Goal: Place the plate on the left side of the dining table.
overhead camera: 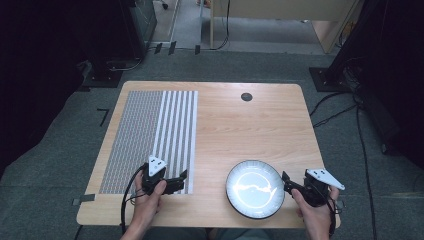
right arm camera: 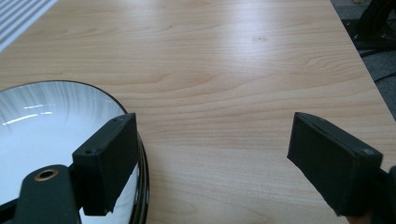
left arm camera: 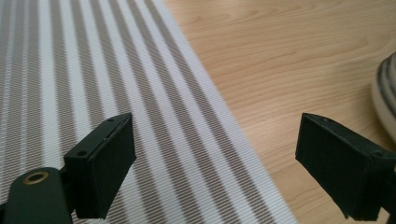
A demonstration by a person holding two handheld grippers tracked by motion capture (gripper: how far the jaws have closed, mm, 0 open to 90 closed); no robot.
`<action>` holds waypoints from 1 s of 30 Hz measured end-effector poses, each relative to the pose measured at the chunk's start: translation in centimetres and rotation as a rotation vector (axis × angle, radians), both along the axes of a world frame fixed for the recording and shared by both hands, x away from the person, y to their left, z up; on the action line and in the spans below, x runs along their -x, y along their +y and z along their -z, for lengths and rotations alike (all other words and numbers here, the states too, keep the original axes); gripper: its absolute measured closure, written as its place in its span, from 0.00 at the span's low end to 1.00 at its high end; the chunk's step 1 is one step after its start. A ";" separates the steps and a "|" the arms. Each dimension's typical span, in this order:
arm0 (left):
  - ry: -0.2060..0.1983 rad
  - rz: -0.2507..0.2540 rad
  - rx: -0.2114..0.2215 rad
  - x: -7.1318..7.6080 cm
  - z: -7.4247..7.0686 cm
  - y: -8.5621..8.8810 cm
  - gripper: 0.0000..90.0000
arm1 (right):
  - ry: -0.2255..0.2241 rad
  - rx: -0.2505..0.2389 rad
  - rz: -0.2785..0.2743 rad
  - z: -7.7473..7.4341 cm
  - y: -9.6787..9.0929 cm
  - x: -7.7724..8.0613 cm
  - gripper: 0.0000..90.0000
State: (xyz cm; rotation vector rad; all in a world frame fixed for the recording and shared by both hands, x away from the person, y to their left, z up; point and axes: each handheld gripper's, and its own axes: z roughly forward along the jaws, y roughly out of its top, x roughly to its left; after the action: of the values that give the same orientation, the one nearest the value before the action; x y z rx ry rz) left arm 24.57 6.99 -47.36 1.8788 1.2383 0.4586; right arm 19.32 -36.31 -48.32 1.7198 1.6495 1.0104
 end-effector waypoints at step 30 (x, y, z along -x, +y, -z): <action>0.033 0.172 0.031 0.6 0.0 -9.3 0.15 | -0.020 -0.005 -0.003 -0.2 1.6 0.3 0.36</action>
State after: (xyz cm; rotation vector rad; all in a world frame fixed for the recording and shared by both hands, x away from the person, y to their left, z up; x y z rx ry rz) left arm 24.01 -2.30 -47.33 1.9536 1.0877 0.3155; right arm 18.99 -34.72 -48.12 1.7057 1.6388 1.0307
